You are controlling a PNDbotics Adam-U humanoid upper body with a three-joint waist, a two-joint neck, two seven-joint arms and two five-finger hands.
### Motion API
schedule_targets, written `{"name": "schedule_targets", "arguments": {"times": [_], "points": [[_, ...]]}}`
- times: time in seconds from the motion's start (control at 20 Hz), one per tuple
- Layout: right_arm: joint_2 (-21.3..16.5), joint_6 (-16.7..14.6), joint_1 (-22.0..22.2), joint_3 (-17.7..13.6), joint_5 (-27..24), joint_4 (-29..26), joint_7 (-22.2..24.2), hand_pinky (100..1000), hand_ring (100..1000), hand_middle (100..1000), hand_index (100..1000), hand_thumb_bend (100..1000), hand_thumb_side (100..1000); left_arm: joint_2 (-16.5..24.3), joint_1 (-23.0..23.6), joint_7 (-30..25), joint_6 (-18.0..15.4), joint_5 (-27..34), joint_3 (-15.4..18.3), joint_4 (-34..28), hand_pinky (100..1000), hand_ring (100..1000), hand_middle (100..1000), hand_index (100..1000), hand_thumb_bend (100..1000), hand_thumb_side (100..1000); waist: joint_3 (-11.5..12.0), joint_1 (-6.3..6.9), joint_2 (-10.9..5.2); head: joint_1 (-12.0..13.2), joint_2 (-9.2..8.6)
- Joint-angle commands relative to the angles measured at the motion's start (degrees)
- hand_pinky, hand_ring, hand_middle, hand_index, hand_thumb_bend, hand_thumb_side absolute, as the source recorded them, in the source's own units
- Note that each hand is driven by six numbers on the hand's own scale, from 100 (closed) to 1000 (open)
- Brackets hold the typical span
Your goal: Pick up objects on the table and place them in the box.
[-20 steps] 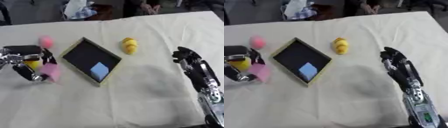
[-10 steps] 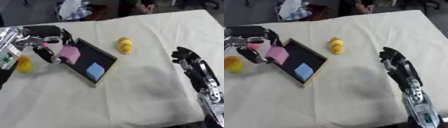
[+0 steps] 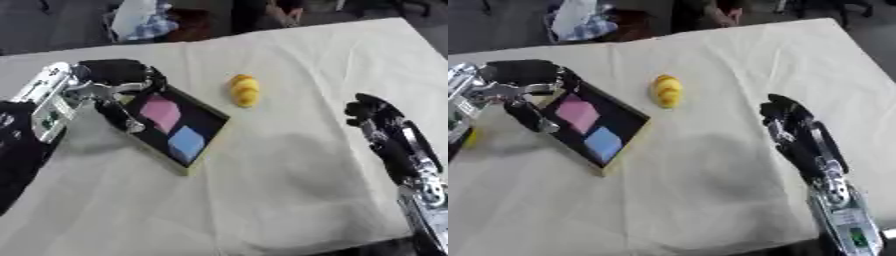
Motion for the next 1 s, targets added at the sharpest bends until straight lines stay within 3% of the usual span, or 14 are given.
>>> {"name": "schedule_targets", "arguments": {"times": [0.05, 0.6, 0.8, 1.0], "points": [[-0.4, -0.1, -0.7, 0.0, -0.4, -0.8, 0.2, 795, 805, 725, 852, 100, 489, -0.2, -0.8, 0.2, -0.6, -0.6, 0.1, 0.1, 749, 641, 636, 723, 250, 135, -0.2, -0.74, -0.44, 0.3, 0.28], [-0.2, -0.1, -0.6, -0.1, -0.4, -0.8, 0.2, 795, 805, 725, 852, 100, 490, -0.9, 0.1, -4.9, -2.4, -0.6, -1.2, 1.4, 768, 674, 671, 751, 275, 146, -0.5, -0.55, -0.45, 0.3, 0.28], [-0.3, -0.1, -0.6, -0.1, -0.4, -0.7, 0.1, 795, 805, 725, 853, 100, 491, -0.5, 0.3, -7.0, -2.7, -0.3, -1.2, 1.5, 778, 718, 732, 803, 373, 152, -0.4, -0.47, -0.55, 0.1, 0.28], [-0.2, -0.1, -0.5, -0.2, -0.3, -0.7, 0.1, 795, 805, 725, 853, 100, 491, 0.2, 0.3, -8.0, -2.8, 0.4, -1.1, 0.7, 785, 746, 769, 840, 436, 250, -0.2, -0.48, -0.63, 0.0, 0.28]]}}
